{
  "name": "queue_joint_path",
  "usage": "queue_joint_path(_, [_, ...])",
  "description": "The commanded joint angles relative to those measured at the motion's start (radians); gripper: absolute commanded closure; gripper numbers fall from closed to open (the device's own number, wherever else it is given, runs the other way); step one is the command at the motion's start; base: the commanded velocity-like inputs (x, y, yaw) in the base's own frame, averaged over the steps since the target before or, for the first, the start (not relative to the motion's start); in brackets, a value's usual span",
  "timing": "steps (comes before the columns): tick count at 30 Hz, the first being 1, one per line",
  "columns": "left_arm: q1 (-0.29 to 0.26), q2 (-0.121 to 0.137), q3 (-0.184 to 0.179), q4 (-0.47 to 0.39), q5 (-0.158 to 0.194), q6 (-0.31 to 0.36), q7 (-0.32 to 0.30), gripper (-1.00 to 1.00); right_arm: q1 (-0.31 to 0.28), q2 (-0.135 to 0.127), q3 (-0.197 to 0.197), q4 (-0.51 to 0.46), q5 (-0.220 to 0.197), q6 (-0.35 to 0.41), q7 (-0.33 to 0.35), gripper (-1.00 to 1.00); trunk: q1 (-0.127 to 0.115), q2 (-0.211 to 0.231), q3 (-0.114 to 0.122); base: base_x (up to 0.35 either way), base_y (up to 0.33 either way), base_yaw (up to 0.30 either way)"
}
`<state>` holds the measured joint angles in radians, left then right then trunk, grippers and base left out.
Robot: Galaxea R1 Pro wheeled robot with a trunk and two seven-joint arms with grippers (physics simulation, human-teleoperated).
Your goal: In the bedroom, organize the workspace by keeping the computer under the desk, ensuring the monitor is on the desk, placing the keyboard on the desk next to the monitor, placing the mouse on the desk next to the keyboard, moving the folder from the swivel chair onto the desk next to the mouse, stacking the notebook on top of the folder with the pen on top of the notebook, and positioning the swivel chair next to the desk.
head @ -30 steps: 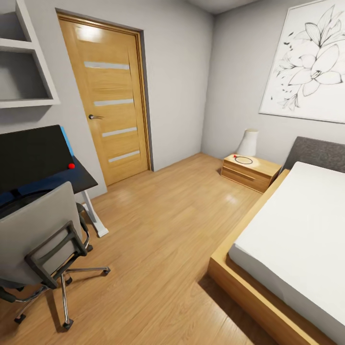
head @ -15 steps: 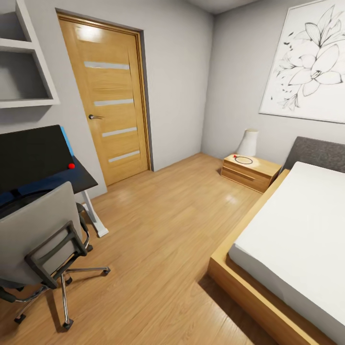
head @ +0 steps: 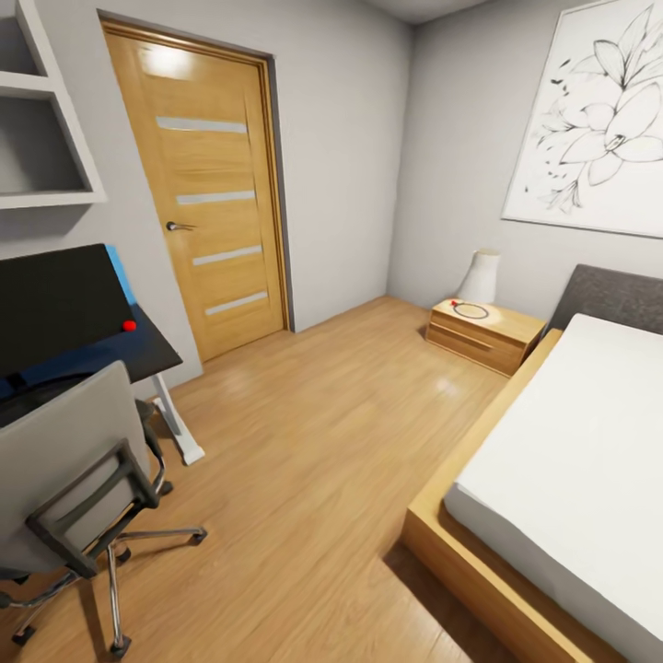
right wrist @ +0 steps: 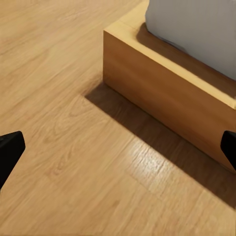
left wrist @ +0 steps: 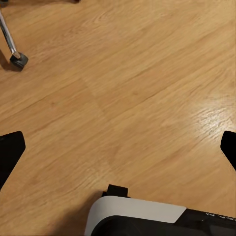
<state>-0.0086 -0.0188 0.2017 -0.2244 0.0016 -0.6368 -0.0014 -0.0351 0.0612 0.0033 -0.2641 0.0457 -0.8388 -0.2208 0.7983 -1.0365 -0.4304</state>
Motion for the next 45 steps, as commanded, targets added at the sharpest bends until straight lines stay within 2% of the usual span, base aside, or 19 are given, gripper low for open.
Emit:
queue_joint_path(1, [-0.001, 0.0, 0.002, 0.0, 0.0, -0.003, 0.0, -1.0, 0.0, 0.0, 0.0, 0.001, 0.005, -0.002, -0.006, -1.0, 0.001, -0.001, -0.001, 0.307, 0.0, 0.0])
queue_joint_path(5, [-0.001, 0.0, 0.002, 0.0, 0.0, -0.003, 0.0, -1.0, 0.0, 0.001, 0.0, 0.002, 0.005, -0.002, -0.006, -1.0, 0.001, -0.001, -0.001, 0.238, 0.0, 0.006])
queue_joint_path(21, [0.0, -0.001, 0.002, 0.0, 0.0, -0.005, 0.0, -1.0, -0.001, 0.0, 0.001, 0.002, 0.005, -0.002, -0.006, -1.0, 0.001, -0.001, 0.01, 0.042, -0.003, 0.158])
queue_joint_path(45, [-0.001, -0.001, 0.002, 0.0, 0.0, -0.004, 0.0, -1.0, -0.001, 0.0, 0.001, 0.002, 0.005, -0.001, -0.005, -1.0, 0.001, -0.001, 0.01, 0.302, -0.081, 0.008])
